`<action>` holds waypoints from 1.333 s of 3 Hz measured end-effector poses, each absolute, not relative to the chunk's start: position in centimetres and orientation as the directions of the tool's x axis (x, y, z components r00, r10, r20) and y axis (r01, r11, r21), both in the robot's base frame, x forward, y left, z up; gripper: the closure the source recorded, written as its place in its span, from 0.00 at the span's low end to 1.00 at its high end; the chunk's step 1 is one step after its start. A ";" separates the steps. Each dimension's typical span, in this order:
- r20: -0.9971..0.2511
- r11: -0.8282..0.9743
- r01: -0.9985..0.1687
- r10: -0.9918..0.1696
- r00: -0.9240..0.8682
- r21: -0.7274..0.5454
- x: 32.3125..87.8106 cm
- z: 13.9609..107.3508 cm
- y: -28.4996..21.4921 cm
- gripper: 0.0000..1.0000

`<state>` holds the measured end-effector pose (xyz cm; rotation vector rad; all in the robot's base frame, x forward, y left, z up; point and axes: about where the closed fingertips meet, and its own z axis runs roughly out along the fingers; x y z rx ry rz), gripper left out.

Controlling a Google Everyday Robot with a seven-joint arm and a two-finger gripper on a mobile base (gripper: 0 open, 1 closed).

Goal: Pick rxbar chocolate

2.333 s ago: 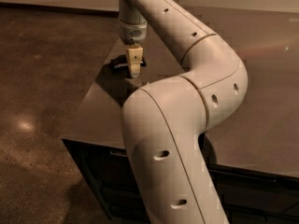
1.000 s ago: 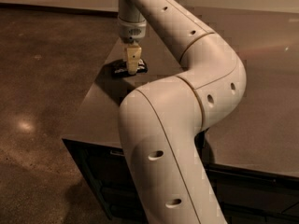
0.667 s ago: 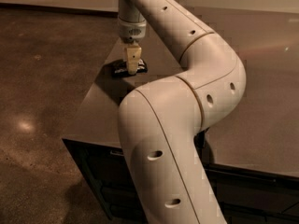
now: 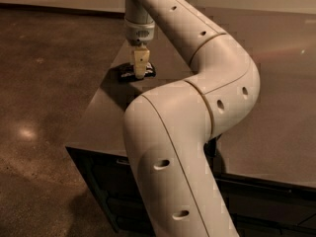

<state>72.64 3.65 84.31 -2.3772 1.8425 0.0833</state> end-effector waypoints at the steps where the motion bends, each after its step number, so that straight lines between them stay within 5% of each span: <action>1: -0.125 -0.243 -0.967 -0.960 0.250 -0.071 72.6 84.4 3.6 0.57; 4: -0.123 -0.237 -0.969 -0.962 0.244 -0.071 72.6 84.8 3.3 0.59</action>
Offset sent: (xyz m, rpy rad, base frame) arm -0.0376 -0.0677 0.1807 0.2177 0.0565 -0.1664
